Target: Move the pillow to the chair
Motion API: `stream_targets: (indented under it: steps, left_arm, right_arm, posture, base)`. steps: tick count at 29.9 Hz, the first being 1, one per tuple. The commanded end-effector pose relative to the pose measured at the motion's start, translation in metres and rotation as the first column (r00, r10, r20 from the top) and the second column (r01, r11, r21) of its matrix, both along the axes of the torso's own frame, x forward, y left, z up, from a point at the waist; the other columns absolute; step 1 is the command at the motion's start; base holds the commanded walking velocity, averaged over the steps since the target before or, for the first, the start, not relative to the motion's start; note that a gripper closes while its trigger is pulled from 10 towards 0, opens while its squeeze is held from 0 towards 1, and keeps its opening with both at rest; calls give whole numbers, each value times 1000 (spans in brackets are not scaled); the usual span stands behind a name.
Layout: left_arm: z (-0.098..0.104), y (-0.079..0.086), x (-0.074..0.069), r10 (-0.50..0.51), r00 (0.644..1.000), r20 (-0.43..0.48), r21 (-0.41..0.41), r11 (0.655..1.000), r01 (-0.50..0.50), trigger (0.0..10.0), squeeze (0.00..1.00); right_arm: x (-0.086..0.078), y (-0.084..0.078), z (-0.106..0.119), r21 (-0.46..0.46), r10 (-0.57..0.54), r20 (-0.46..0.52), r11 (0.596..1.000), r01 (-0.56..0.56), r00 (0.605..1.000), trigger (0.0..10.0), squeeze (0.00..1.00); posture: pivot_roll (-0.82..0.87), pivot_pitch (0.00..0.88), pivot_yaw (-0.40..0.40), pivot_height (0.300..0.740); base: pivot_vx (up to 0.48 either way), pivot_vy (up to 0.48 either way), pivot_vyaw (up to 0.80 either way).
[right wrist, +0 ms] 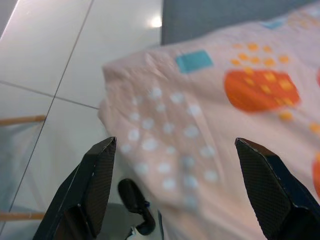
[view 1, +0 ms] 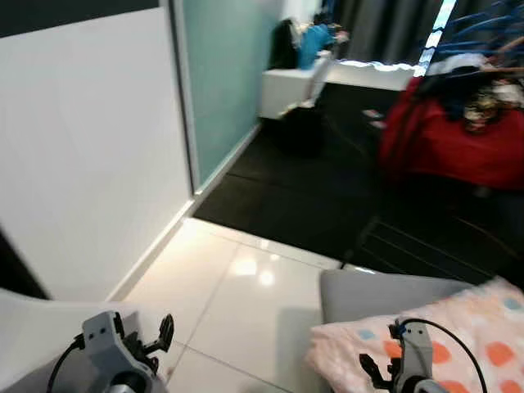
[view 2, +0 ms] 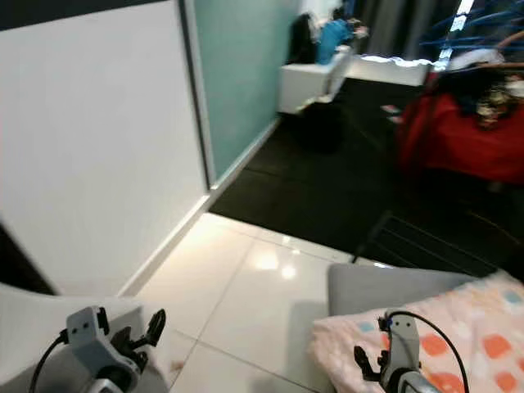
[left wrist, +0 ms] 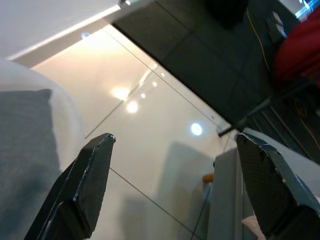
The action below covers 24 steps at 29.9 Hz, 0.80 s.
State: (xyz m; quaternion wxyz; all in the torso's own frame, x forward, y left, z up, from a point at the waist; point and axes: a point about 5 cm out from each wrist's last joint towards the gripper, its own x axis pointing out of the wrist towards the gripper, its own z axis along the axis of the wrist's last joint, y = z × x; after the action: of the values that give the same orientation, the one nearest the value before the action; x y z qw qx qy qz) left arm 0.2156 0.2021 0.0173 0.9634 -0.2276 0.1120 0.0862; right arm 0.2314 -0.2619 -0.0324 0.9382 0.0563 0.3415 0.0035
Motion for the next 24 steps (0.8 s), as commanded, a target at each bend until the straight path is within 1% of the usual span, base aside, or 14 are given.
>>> stream_targets:
  steps: [1, 4, 5, 6, 8, 9, 10, 13, 20, 22, 24]
  left_arm:
    - [-4, 1, -2, 9, 1000, -22, 11, 1000, -9, 10000, 0]
    - [-3, 2, 0, 7, 1000, -23, 18, 1000, -7, 10000, 0]
    - [-3, 2, 0, 7, 1000, -23, 18, 1000, -7, 10000, 0]
    - [-3, 4, 0, 20, 1000, -22, 15, 1000, -20, 10000, 0]
    - [-4, 7, -2, 36, 999, -27, 16, 999, -36, 10000, 0]
    - [-4, 6, -1, 26, 999, -27, 21, 999, -25, 10000, 0]
    - [-4, 6, -1, 26, 999, -27, 21, 999, -25, 10000, 0]
    - [-4, 6, 1, 19, 1000, -25, 29, 999, -18, 10000, 0]
    - [-6, 9, 0, 54, 997, -47, 5, 999, -54, 10000, 0]
    - [-8, 10, -1, 65, 996, -66, -2, 998, -65, 10000, 0]
    - [-9, 11, -3, 74, 994, -76, -4, 997, -75, 10000, 0]
  right_arm:
    - [7, 5, 4, 4, 11, 16, 1000, -12, 1000, 10000, 0]
    - [15, 14, 6, 12, 26, 39, 1000, -26, 999, 10000, 0]
    - [15, 14, 6, 12, 26, 39, 1000, -26, 999, 10000, 0]
    - [18, 19, 6, 17, 23, 45, 1000, -24, 999, 10000, 0]
    - [20, 29, 4, 18, 31, 44, 999, -32, 999, 10000, 0]
    - [21, 33, 3, 22, 39, 43, 999, -40, 998, 10000, 0]
    - [21, 33, 3, 22, 39, 43, 999, -40, 998, 10000, 0]
    - [21, 40, 2, 28, 46, 40, 998, -47, 998, 10000, 0]
    - [22, 46, 1, 29, 41, 38, 999, -43, 998, 10000, 0]
    - [26, 50, 2, 31, 34, 42, 999, -35, 999, 10000, 0]
    - [28, 51, 3, 30, 24, 44, 999, -25, 999, 10000, 0]
  posture:
    - [-144, 12, 5, 740]
    - [-133, 28, 8, 740]
    - [-133, 28, 8, 740]
    - [-131, 48, 6, 740]
    - [-129, 36, 11, 740]
    - [-132, 46, 13, 740]
    - [-132, 46, 13, 740]
    - [-132, 61, 7, 740]
    - [-128, 70, -8, 740]
    - [-134, 88, -14, 740]
    - [-138, 88, -14, 740]
  base:
    - [0, 0, -763]
    - [0, 0, -758]
    - [0, 0, -756]
    - [0, 0, -756]
    - [0, 0, -756]
    - [0, 0, -756]
    - [0, 0, -756]
    - [0, 0, -756]
    - [0, 0, -758]
    - [0, 0, -756]
    - [0, 0, -756]
